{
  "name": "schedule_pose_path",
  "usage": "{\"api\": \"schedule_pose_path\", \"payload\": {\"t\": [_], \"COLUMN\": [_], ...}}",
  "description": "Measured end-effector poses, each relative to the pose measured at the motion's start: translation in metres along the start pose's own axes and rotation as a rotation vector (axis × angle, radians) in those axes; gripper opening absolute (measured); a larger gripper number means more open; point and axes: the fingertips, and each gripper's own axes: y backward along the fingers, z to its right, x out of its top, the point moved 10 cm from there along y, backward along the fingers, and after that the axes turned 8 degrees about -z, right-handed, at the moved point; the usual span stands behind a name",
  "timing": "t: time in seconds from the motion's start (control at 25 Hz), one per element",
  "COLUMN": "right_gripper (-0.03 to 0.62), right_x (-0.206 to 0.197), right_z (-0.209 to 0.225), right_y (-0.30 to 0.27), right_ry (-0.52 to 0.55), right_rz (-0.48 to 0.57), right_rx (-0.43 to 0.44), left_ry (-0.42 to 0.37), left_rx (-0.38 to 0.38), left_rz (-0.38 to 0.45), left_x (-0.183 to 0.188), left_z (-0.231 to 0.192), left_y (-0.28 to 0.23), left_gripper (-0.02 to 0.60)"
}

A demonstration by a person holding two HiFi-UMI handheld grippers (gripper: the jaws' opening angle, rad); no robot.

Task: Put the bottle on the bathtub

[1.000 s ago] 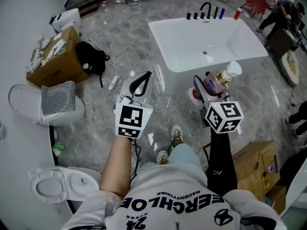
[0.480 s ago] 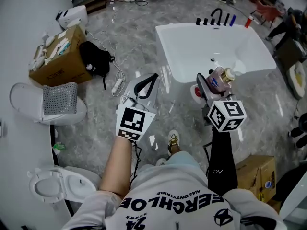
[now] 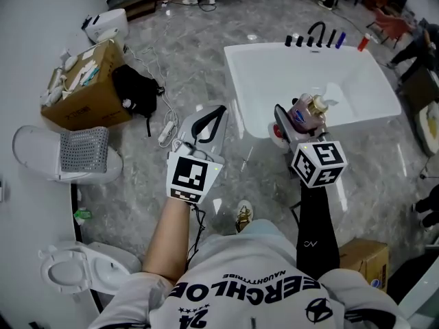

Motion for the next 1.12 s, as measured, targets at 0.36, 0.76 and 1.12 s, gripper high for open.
{"api": "schedule_pose_path", "payload": {"t": [0.36,0.76,1.12], "right_gripper": [0.232,0.232,0.232], "right_x": [0.004,0.016,0.025], "right_z": [0.029,0.054,0.072], "right_y": [-0.036,-0.071,-0.099], "right_ry": [0.006,0.017,0.027], "right_rz": [-0.023,-0.022,-0.007], "right_rx": [0.038,0.087,0.125], "left_ry": [-0.007,-0.002,0.036], "left_rx": [0.025,0.084,0.113], "left_rz": [-0.042,-0.091,-0.1], "left_x": [0.003,0.005,0.007], "left_z": [-0.01,-0.022,-0.033], "left_y": [-0.041,-0.075,-0.103], "left_gripper": [0.002,0.0,0.0]}}
